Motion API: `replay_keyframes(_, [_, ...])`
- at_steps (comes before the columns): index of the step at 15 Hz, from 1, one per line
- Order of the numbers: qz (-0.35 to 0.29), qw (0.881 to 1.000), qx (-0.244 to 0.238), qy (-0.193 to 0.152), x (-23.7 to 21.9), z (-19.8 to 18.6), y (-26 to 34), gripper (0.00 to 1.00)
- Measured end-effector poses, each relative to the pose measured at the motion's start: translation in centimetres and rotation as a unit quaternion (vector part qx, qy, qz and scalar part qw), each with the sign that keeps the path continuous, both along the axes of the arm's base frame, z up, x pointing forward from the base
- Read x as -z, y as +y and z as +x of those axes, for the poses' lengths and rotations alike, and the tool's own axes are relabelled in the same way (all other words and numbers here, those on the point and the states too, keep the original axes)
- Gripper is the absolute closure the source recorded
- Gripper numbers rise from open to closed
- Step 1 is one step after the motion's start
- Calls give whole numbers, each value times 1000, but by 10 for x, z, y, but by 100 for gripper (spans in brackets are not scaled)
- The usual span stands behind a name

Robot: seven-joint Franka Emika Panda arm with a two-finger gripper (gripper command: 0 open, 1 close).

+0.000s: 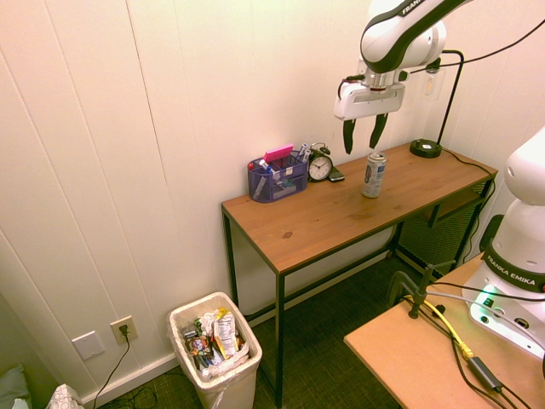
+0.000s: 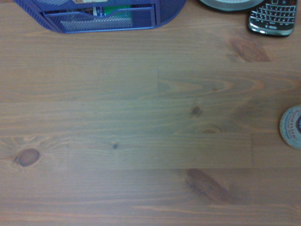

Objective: Throw the can in the trash bin

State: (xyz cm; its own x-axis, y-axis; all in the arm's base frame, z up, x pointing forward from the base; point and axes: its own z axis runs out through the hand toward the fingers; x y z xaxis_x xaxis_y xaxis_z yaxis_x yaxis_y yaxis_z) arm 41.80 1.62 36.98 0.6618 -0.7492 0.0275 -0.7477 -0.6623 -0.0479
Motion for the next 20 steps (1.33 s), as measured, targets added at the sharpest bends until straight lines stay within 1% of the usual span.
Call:
replay_keyframes(3, [0,1000,5,2,1,2,-7,0])
replay_keyframes(6, [-15,999,47,18,13,8,-45,0])
replay_keyframes(9, [-6,995,85,46,39,15,-80,0])
replay_keyframes(14, [0,990,124,71,84,36,-119,0])
replay_keyframes(16, [-2,988,139,66,92,46,-133,0])
replay_keyframes(19, [-3,986,158,45,97,62,-152,0])
replay_keyframes(20, [0,986,163,42,98,67,-156,100])
